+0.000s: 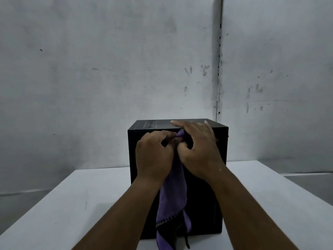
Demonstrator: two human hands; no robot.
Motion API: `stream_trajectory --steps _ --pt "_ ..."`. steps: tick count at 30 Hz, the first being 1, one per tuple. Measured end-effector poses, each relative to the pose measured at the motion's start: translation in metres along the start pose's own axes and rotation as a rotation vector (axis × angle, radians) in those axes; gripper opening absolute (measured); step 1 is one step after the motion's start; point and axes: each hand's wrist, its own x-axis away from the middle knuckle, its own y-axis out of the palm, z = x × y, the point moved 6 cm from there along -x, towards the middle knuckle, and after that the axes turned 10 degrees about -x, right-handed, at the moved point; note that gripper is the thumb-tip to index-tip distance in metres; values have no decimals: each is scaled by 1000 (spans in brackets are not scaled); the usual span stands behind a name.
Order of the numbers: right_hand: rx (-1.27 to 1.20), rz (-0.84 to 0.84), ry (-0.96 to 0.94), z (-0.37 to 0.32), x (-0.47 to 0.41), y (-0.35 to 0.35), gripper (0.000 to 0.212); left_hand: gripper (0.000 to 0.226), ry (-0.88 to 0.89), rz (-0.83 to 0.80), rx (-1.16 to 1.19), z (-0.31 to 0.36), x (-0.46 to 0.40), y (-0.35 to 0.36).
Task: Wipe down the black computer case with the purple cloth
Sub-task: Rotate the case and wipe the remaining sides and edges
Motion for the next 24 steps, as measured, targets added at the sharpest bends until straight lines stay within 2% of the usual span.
stream_trajectory --steps 2,5,7,9,11,13,15,17,21,24 --pt "9 90 -52 -5 7 0 62 10 -49 -57 71 -2 -4 -1" --pt "114 305 -144 -9 21 5 40 11 -25 -108 73 -2 -10 -6" --pt "43 345 -171 -4 27 16 23 14 18 -150 51 -3 -14 -10" --pt "-57 363 -155 4 31 24 20 18 52 -209 35 -4 -15 -12" --pt "-54 395 -149 7 34 27 19 21 76 -228 14 -6 -17 -14" --pt "-23 415 -162 5 34 29 17 19 124 -138 -29 -7 -18 -22" --pt "25 435 -181 2 34 29 16 16 181 28 -169 -9 -21 -31" --pt "90 503 -161 3 33 21 16 18 178 105 -285 -16 -25 -35" --pt "126 707 -6 17 27 -7 23 26 198 22 -431 -31 -29 -28" --pt "111 709 -2 15 23 -2 25 25 194 32 -392 -40 -25 -25"
